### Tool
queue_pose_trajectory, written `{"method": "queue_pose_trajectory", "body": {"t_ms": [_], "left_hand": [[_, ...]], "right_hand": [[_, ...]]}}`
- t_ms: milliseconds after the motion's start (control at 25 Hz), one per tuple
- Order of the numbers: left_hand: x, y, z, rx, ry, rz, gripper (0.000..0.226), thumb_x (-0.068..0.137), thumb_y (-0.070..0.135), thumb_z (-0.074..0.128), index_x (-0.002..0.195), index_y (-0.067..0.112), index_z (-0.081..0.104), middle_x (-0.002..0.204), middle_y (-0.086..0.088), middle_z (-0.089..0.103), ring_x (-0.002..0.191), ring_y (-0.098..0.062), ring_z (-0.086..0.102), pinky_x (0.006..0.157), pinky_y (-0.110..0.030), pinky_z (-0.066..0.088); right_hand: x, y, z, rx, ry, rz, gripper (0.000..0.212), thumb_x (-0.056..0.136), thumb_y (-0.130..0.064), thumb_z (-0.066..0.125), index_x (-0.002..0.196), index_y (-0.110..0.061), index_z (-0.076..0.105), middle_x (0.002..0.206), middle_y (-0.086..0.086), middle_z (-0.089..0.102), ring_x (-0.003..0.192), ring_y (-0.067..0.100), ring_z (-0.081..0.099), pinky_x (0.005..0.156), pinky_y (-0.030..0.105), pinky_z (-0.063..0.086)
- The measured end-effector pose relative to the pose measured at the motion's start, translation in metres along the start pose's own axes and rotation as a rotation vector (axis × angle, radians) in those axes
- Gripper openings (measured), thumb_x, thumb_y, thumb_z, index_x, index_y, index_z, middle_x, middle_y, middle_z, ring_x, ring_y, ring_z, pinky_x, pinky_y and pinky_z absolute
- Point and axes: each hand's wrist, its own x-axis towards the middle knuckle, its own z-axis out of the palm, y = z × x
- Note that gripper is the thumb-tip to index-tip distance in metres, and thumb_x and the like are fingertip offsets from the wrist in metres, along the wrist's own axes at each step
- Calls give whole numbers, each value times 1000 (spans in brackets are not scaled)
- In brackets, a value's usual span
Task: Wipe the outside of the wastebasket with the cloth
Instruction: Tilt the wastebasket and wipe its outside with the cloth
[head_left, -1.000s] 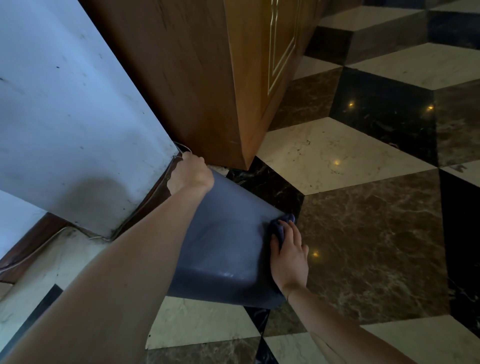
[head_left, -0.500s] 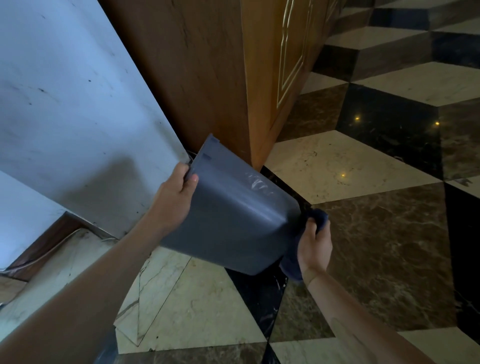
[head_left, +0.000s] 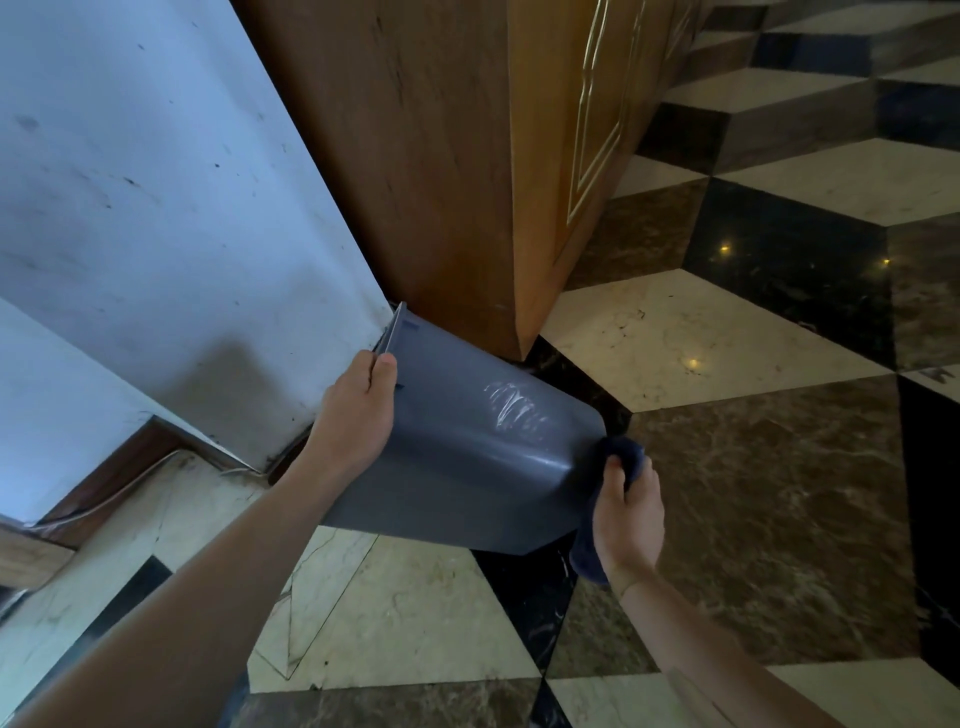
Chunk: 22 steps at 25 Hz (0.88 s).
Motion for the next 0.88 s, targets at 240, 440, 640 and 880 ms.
{"method": "queue_pose_trajectory", "body": {"t_ms": [240,440,640,880], "left_hand": [[-12,-5,5,-4,33,17,38,102,35,31,82,6,45,73,-11,51,67,-25,47,59,-41,33],[-32,-2,17,-155,78,46,33,99,40,35,76,20,48,70,-1,55,58,1,50,55,-35,36],[-41,-9,20,-372,44,27,29,99,35,36,83,28,59,78,9,68,72,-4,63,61,-18,49],[-38,-14,15,-361,28,93,30,96,37,38,72,31,56,68,10,61,63,-4,53,58,-17,43]], "right_hand": [[-15,-39,-9,-202,90,-479,44,100,-37,36,129,-13,58,133,7,59,118,25,53,94,31,40],[-56,-117,28,-37,-73,-798,38,102,-40,40,137,-28,48,148,-7,44,130,9,40,105,25,33],[-76,-114,56,-391,-417,-820,57,102,-57,18,155,-39,24,165,-15,21,154,13,9,122,49,8],[-64,-111,63,-339,-365,-835,53,103,-56,20,153,-40,28,163,-13,28,154,12,11,124,40,2]]}}
